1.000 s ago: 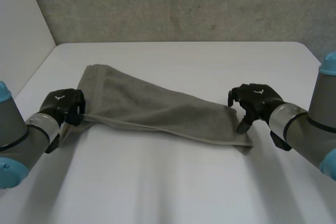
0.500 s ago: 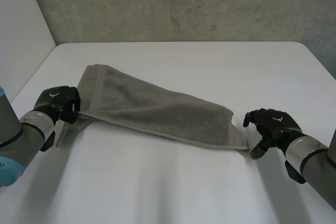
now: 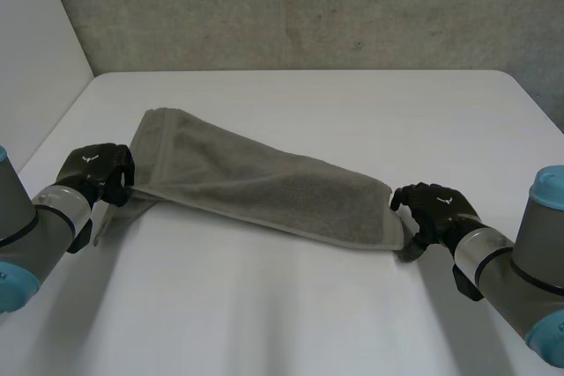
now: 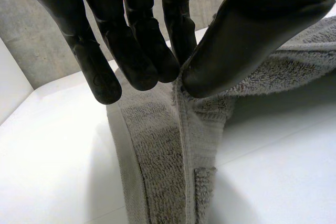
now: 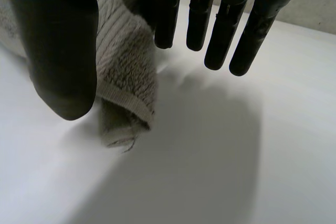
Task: Fold the towel.
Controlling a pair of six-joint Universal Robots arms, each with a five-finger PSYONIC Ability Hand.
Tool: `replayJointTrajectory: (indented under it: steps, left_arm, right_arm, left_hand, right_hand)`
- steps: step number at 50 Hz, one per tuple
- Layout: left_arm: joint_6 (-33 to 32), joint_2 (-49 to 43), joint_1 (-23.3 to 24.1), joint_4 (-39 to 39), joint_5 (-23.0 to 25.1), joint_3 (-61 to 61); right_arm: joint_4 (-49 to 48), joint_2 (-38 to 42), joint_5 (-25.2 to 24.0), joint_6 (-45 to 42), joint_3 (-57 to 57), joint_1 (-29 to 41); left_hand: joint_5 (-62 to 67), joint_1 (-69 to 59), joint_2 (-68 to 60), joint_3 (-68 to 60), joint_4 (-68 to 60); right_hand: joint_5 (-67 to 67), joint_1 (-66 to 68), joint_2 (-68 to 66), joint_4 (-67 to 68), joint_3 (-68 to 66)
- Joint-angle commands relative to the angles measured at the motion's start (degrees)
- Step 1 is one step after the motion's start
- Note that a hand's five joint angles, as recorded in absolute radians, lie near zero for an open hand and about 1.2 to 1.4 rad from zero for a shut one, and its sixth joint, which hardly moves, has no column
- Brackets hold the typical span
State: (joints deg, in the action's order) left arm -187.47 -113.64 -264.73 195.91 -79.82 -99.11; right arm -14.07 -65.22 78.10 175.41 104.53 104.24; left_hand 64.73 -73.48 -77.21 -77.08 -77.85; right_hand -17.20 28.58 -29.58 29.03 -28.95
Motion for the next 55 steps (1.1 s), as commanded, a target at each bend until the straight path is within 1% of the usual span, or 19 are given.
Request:
replayJointTrajectory:
  steps: [1,3,4,5,6,7,8,14,17,21,22,27,28,33,36,38,44,52,55]
  left_arm:
    - [0.0,0.0,0.0,0.0,-0.07,0.15]
    - [0.09,0.0,-0.09,0.0,-0.07,0.15]
    - [0.09,0.0,-0.09,0.0,-0.07,0.23]
    - [0.09,0.09,-0.18,0.0,-0.07,0.32]
    - [0.09,0.09,-0.18,0.0,-0.07,0.32]
    - [0.09,0.09,-0.18,-0.09,-0.07,0.41]
    - [0.09,0.26,-0.18,-0.18,0.02,0.58]
    - [0.09,3.78,-0.26,-2.64,0.02,3.05]
    - [0.35,7.64,-0.26,-5.71,0.02,6.39]
    - [0.79,14.91,-0.09,-10.71,0.63,13.48]
    - [0.79,14.94,-0.09,-10.72,0.64,13.5]
    - [1.31,21.43,-0.18,-15.98,2.39,26.65]
    - [1.32,21.44,-0.18,-16.0,2.39,26.69]
    - [2.28,21.19,-0.26,-21.26,2.74,39.23]
    - [2.28,20.56,-0.35,-22.41,2.83,41.1]
    - [2.11,16.81,-0.44,-23.64,2.92,43.03]
    - [1.76,9.58,-0.26,-24.43,2.92,43.48]
    - [1.76,-5.07,0.61,-24.7,2.92,45.84]
    - [1.76,-7.38,0.7,-24.7,2.83,47.08]
  right_arm:
    - [-0.35,1.85,0.39,-0.24,-1.17,0.35]
    - [-0.52,2.11,0.74,-0.15,-1.69,0.35]
    - [-0.52,2.11,0.74,-0.15,-1.7,0.35]
    - [-0.78,2.11,0.74,0.11,-2.13,0.35]
    - [-0.79,2.11,0.74,0.11,-2.14,0.35]
    - [-1.05,1.76,0.83,0.29,-2.66,0.35]
    - [-1.05,1.15,0.83,0.46,-3.71,0.26]
    - [0.18,-3.95,1.09,0.55,-9.25,-0.09]
    - [2.64,-10.54,0.74,0.02,-13.83,-0.18]
    - [12.45,-20.28,-0.83,-0.24,-26.34,-0.53]
    - [12.49,-20.3,-0.84,-0.24,-26.39,-0.53]
    - [29.41,-21.97,-8.47,-0.33,-49.8,-0.62]
    - [29.45,-21.97,-8.49,-0.33,-49.86,-0.62]
    - [45.14,-12.68,-10.69,-4.53,-71.52,-2.2]
    - [48.52,-9.93,-10.51,-6.48,-75.88,-2.11]
    - [54.21,-4.07,-10.07,-10.5,-82.7,-2.02]
    - [56.78,3.17,-7.87,-15.44,-85.9,-0.7]
    - [52.49,14.13,2.39,-30.01,-82.65,5.96]
    - [50.45,16.09,4.26,-32.14,-82.82,7.21]
  left_hand:
    - [5.27,-6.52,-2.79,-2.92,-2.15]
    - [5.27,-6.52,-2.79,-2.92,-2.15]
    - [5.27,-6.52,-2.79,-2.92,-2.15]
    - [5.27,-6.52,-2.79,-2.92,-2.15]
    - [5.27,-6.52,-2.79,-2.92,-2.15]
    - [5.27,-6.52,-2.79,-2.92,-2.15]
    - [5.27,-6.52,-2.79,-2.92,-2.15]
    - [5.27,-6.52,-2.79,-2.92,-2.15]
    - [5.27,-6.52,-2.79,-2.92,-2.15]
    - [5.27,-6.52,-2.79,-2.92,-2.15]
    - [5.27,-6.52,-2.79,-2.92,-2.15]
    - [5.27,-6.52,-2.79,-2.92,-2.15]
    - [5.27,-6.52,-2.79,-2.92,-2.15]
    - [5.27,-6.52,-2.79,-2.92,-2.15]
    - [5.27,-6.52,-2.79,-2.92,-2.15]
    - [5.27,-6.52,-2.79,-2.92,-2.15]
    - [5.27,-6.52,-2.79,-2.92,-2.15]
    - [5.27,-6.52,-2.79,-2.92,-2.15]
    - [5.27,-6.52,-2.79,-2.92,-2.15]
  right_hand:
    - [-3.24,1.85,-0.86,1.41,-1.49]
    - [-17.28,15.9,-14.9,15.45,-15.53]
    - [-17.37,15.98,-14.98,15.54,-15.62]
    - [-32.19,30.8,-29.81,30.36,-30.44]
    - [-32.34,30.95,-29.95,30.51,-30.59]
    - [-49.66,48.27,-47.28,47.83,-47.91]
    - [-52.77,51.38,-50.39,50.94,-51.02]
    - [-52.8,51.42,-50.42,50.97,-51.05]
    - [-52.8,51.42,-50.42,50.97,-51.05]
    - [-52.8,51.42,-50.42,50.97,-51.05]
    - [-52.8,51.42,-50.42,50.97,-51.05]
    - [-52.8,51.42,-50.42,50.97,-51.05]
    - [-52.8,51.42,-50.42,50.97,-51.05]
    - [-52.8,51.42,-50.42,50.97,-51.05]
    - [-52.8,51.42,-50.42,50.97,-51.05]
    - [-52.8,51.42,-50.42,50.97,-51.05]
    - [-52.8,51.42,-50.42,50.97,-51.05]
    - [-52.8,51.42,-50.42,50.97,-51.05]
    - [-52.8,51.42,-50.42,50.97,-51.05]
